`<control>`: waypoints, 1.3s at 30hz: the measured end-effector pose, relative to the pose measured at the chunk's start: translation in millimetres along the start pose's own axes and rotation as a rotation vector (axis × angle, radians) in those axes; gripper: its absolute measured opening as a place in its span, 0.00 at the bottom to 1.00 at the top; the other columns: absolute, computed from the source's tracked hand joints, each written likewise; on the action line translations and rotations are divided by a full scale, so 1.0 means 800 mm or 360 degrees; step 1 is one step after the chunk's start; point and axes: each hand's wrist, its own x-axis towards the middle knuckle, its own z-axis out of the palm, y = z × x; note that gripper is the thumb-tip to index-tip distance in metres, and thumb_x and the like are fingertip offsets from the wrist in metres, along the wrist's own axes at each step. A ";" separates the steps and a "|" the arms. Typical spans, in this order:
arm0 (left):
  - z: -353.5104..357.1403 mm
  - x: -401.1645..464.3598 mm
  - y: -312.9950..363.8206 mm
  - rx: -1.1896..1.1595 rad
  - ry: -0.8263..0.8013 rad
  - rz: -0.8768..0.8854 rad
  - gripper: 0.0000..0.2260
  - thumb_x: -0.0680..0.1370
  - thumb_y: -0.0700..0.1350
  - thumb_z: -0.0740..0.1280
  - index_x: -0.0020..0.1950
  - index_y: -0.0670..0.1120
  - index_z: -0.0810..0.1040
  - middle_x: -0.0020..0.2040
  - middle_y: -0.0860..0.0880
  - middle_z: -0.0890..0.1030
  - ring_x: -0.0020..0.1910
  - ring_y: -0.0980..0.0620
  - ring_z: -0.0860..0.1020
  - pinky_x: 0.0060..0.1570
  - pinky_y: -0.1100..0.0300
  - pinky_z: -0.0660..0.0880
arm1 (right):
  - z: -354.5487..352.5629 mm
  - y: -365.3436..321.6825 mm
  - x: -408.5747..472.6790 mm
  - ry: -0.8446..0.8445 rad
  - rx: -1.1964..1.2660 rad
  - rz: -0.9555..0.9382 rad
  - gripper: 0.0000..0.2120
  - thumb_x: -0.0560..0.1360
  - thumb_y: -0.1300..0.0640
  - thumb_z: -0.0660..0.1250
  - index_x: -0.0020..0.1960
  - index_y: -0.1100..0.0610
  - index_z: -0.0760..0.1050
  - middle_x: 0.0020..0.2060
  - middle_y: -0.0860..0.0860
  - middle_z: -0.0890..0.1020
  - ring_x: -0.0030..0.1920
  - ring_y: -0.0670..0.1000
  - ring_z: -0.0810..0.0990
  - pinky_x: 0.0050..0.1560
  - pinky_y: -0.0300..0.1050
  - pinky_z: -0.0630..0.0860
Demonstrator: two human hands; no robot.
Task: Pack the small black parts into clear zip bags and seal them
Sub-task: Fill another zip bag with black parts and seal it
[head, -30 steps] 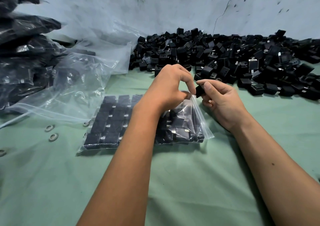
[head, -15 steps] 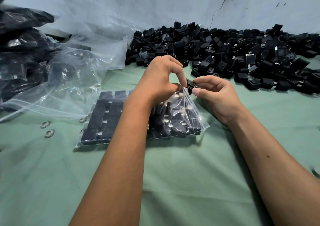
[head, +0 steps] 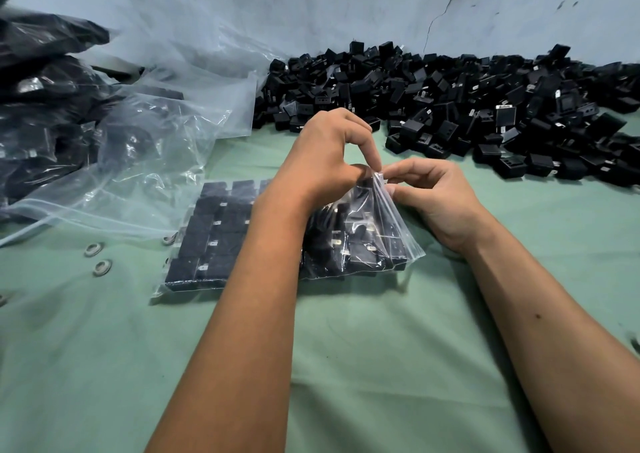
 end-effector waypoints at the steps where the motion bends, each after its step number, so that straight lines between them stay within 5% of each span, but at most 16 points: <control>1: 0.000 0.000 0.000 -0.0001 0.0002 0.0000 0.09 0.68 0.42 0.81 0.42 0.56 0.88 0.56 0.55 0.81 0.59 0.59 0.77 0.59 0.60 0.73 | 0.001 0.000 0.001 0.0013 0.0068 0.0002 0.11 0.70 0.64 0.78 0.52 0.60 0.85 0.47 0.60 0.87 0.44 0.54 0.85 0.50 0.48 0.82; 4: 0.001 0.000 -0.002 0.0004 0.0008 -0.0014 0.10 0.69 0.41 0.81 0.42 0.56 0.88 0.56 0.56 0.81 0.59 0.60 0.77 0.58 0.62 0.72 | 0.001 0.002 0.004 0.0260 0.0074 0.0015 0.07 0.71 0.63 0.76 0.49 0.58 0.85 0.41 0.56 0.86 0.32 0.46 0.78 0.37 0.42 0.73; 7: 0.001 -0.001 -0.001 -0.0002 -0.0004 -0.0025 0.10 0.69 0.41 0.81 0.42 0.56 0.88 0.56 0.56 0.80 0.59 0.60 0.77 0.58 0.61 0.73 | 0.003 0.002 0.003 0.0284 0.0019 -0.0018 0.06 0.71 0.65 0.76 0.47 0.58 0.85 0.37 0.54 0.86 0.29 0.43 0.77 0.33 0.36 0.72; 13: -0.001 0.000 0.000 -0.0002 0.0006 -0.0035 0.10 0.68 0.40 0.81 0.42 0.55 0.88 0.56 0.55 0.81 0.58 0.60 0.77 0.55 0.65 0.71 | 0.007 -0.002 -0.001 0.0208 0.0026 -0.0043 0.10 0.70 0.69 0.76 0.51 0.65 0.83 0.42 0.60 0.87 0.40 0.53 0.86 0.44 0.44 0.83; 17: 0.002 0.000 0.003 0.0015 0.0028 -0.0004 0.10 0.69 0.40 0.80 0.42 0.55 0.88 0.56 0.56 0.81 0.59 0.59 0.77 0.59 0.59 0.74 | 0.012 -0.002 0.000 0.0321 -0.0038 -0.0031 0.09 0.70 0.67 0.77 0.49 0.65 0.83 0.39 0.58 0.87 0.35 0.50 0.84 0.36 0.39 0.79; 23: 0.010 0.002 0.011 0.0086 0.0065 0.0089 0.09 0.70 0.40 0.80 0.41 0.55 0.87 0.55 0.56 0.81 0.59 0.56 0.77 0.60 0.51 0.76 | 0.018 -0.001 0.002 0.0351 -0.0150 -0.0048 0.10 0.68 0.59 0.81 0.47 0.59 0.85 0.40 0.61 0.87 0.39 0.57 0.85 0.47 0.55 0.82; 30: 0.014 0.003 0.009 0.0103 0.0088 0.0089 0.09 0.70 0.40 0.80 0.42 0.54 0.87 0.54 0.56 0.81 0.59 0.55 0.77 0.60 0.51 0.76 | 0.028 0.003 0.008 0.0533 -0.0362 -0.0138 0.07 0.69 0.57 0.81 0.43 0.53 0.85 0.35 0.54 0.87 0.35 0.50 0.84 0.38 0.46 0.81; 39: 0.012 0.002 0.009 0.0071 0.0083 0.0057 0.09 0.70 0.40 0.80 0.42 0.55 0.87 0.55 0.55 0.81 0.60 0.55 0.77 0.59 0.51 0.76 | 0.031 0.000 0.005 0.0448 -0.0250 -0.0046 0.02 0.78 0.61 0.73 0.49 0.58 0.84 0.37 0.56 0.87 0.36 0.52 0.85 0.42 0.50 0.80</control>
